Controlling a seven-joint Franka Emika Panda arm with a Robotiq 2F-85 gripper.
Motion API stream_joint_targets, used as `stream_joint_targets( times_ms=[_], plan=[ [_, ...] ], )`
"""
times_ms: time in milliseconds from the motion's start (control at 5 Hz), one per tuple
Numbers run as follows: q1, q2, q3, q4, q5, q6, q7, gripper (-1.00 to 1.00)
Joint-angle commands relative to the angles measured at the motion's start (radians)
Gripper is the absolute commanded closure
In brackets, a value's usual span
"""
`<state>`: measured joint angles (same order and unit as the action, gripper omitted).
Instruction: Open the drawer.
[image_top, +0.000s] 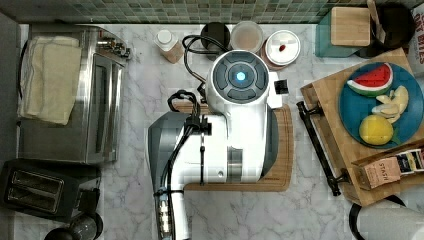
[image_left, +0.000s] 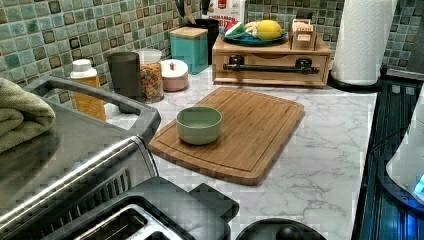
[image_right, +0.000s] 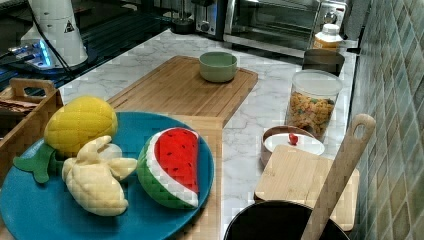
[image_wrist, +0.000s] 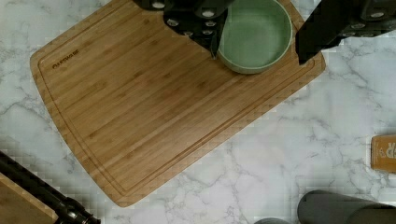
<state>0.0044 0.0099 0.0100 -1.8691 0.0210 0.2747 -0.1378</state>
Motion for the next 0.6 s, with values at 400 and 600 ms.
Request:
stream_joint_targets(
  times_ms=[400,600],
  plan=[
    [0.002,-0.025,-0.010,-0.017,-0.047,-0.042,-0.134,-1.00],
    [-0.029,-0.072,-0.034,-0.086,-0.020,-0.008,-0.432,-1.00]
  ],
)
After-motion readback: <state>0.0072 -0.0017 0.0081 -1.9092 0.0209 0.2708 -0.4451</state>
